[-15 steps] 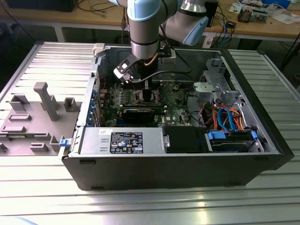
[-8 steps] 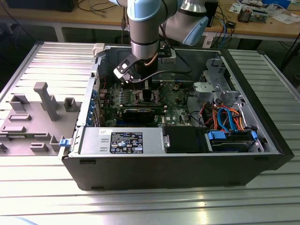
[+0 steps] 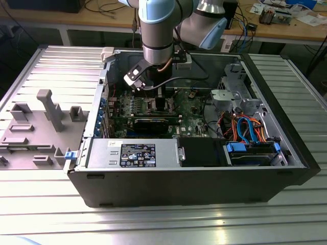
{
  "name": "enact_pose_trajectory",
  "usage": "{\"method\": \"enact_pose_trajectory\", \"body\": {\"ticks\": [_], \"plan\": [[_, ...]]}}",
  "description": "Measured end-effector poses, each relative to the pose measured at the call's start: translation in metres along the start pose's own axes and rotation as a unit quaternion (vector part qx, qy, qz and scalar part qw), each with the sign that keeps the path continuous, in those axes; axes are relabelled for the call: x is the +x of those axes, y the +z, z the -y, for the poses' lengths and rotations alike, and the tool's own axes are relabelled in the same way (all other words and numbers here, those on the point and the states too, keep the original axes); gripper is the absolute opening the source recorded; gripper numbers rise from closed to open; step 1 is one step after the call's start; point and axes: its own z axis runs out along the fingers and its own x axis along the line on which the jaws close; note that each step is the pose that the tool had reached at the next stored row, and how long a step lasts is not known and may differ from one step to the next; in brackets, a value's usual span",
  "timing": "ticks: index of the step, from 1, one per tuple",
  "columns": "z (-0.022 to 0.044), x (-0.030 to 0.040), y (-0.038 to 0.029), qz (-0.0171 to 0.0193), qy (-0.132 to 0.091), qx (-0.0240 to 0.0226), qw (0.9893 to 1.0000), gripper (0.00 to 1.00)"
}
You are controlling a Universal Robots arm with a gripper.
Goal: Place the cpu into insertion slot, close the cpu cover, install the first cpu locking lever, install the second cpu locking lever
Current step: 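Place the cpu into insertion slot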
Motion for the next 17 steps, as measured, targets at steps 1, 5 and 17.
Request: {"method": "enact_pose_trajectory", "body": {"ticks": [1,5,17], "plan": [[0.0000,0.0000,0.0000,0.0000,0.000,0.0000,1.0000,0.53],[0.0000,0.0002,0.0004,-0.0007,0.000,-0.0002,1.0000,0.53],[-0.0004,0.0000,-0.0045,0.0000,-0.001,0.0000,1.0000,0.53]]}}
